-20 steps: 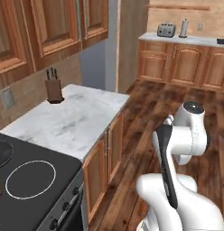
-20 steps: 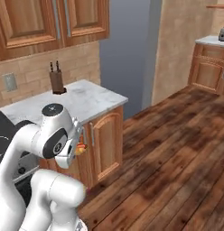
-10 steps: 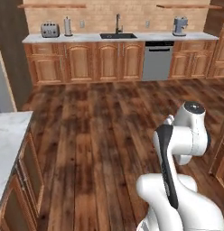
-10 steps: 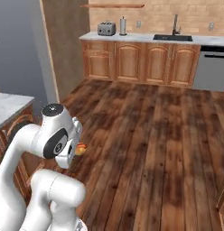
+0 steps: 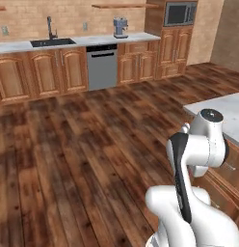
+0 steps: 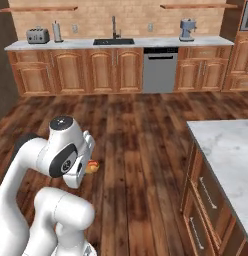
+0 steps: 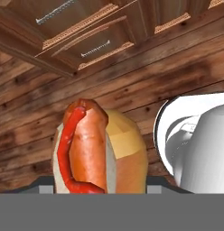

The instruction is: Place the cold items (potato and lemon) from the fridge in one tupperware on the dining counter. Place the warm items (hot dog and kebab skewer) in the stove area in another tupperware.

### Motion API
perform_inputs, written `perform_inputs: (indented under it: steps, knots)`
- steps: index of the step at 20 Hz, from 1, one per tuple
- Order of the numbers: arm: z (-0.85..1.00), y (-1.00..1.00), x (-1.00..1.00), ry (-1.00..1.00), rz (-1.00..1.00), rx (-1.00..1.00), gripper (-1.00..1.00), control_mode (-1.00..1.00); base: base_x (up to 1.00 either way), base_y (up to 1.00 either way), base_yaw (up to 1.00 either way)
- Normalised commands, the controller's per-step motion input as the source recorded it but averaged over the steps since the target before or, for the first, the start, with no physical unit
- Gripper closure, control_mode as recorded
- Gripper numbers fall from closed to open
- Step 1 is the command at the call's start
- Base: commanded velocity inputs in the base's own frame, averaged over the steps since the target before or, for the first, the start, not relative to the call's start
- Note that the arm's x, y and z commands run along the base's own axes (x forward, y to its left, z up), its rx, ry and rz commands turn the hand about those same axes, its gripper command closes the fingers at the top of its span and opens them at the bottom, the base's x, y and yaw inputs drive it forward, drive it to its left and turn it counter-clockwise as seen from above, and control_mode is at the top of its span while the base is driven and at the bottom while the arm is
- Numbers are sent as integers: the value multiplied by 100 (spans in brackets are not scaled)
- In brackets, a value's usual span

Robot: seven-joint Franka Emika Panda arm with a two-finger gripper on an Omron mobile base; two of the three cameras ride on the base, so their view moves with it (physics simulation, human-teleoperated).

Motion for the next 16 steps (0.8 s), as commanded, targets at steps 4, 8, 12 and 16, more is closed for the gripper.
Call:
perform_inputs:
  steps: [4, 8, 12, 16]
  knots:
    - [0, 0, 0, 0, 0, 0, 100, 100, 100, 12, 0]
    - [0, 0, 0, 0, 0, 0, 100, 100, 100, 71, -6]
    - [0, 0, 0, 0, 0, 0, 100, 100, 100, 78, -24]
    - [0, 0, 0, 0, 0, 0, 100, 100, 100, 87, -40]
